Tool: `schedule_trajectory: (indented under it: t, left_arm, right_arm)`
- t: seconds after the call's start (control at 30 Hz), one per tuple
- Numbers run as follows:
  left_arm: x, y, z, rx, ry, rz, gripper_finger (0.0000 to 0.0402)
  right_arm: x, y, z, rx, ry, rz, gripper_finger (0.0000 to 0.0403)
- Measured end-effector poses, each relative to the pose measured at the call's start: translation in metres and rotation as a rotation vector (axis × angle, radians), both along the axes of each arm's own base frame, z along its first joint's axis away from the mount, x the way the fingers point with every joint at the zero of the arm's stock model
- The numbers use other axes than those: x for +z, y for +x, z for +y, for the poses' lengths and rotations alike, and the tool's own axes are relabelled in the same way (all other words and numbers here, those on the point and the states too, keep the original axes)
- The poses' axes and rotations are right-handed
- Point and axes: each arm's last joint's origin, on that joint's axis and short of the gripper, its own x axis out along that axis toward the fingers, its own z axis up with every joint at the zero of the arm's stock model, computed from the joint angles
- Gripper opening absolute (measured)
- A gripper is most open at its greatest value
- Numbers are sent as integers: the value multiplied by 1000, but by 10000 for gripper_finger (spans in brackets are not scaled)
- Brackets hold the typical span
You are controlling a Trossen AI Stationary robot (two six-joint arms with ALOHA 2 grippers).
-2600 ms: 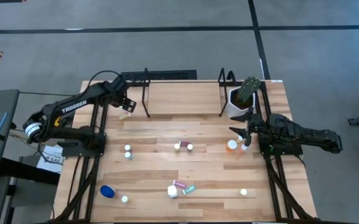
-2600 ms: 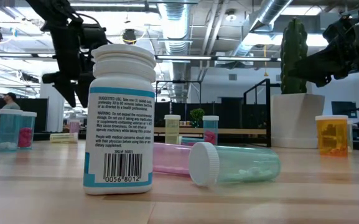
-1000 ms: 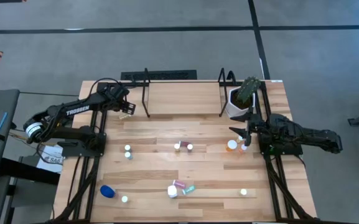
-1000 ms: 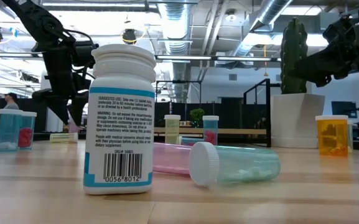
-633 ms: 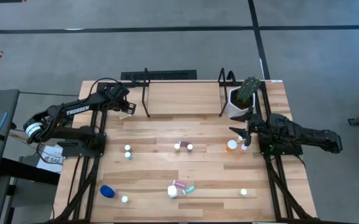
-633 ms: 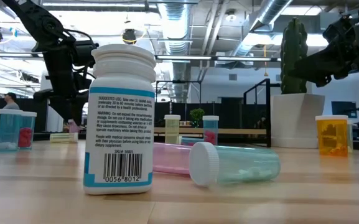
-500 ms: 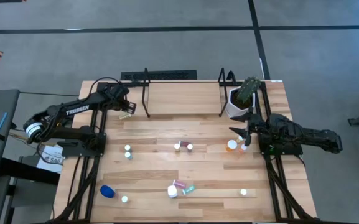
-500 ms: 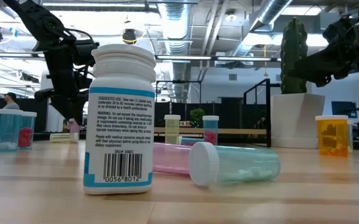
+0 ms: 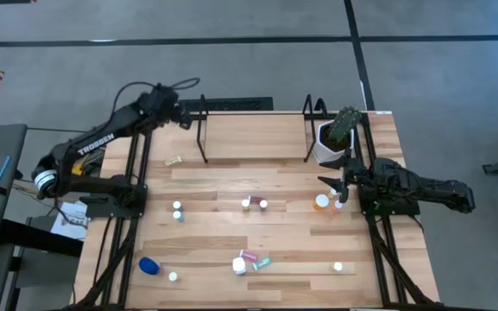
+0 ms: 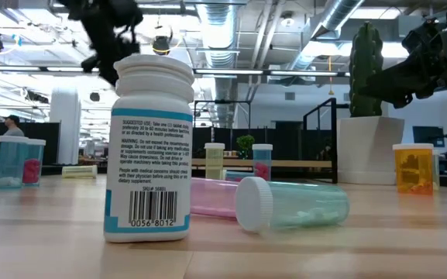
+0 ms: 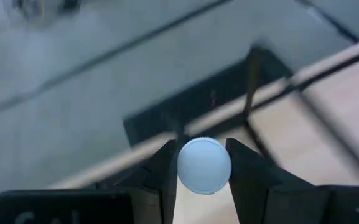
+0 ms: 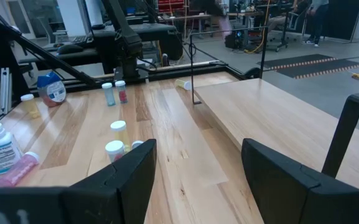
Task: Pick and place medicine bottles onto shelf by color
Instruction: Put the left pink pill bottle on the shelf
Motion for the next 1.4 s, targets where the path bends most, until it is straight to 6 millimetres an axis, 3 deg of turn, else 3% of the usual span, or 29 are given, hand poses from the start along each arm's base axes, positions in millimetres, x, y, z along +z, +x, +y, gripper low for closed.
schedule_trajectory:
  t: [0.13,0.3,0.53,0.7,0.97,1.2,1.4]
  left_arm:
    - [30,16,0,-132,102,13,96]
    - [38,48,5,-353,80,89,96]
    - [24,99,24,-536,-62,249,96]
    - [-1,128,34,-640,-138,370,96]
    - [-45,149,46,-704,-193,475,96]
    - [-51,156,60,-724,-139,403,96]
    - [-63,148,66,-727,-197,395,104]
  right_arm:
    - [0,0,0,0,0,1,260]
    - [0,0,0,0,0,1,260]
    - [0,0,0,0,0,1,260]
    - [0,0,0,0,0,1,260]
    - [0,0,0,0,0,1,260]
    - [0,0,0,0,0,1,260]
    - [0,0,0,0,0,0,260]
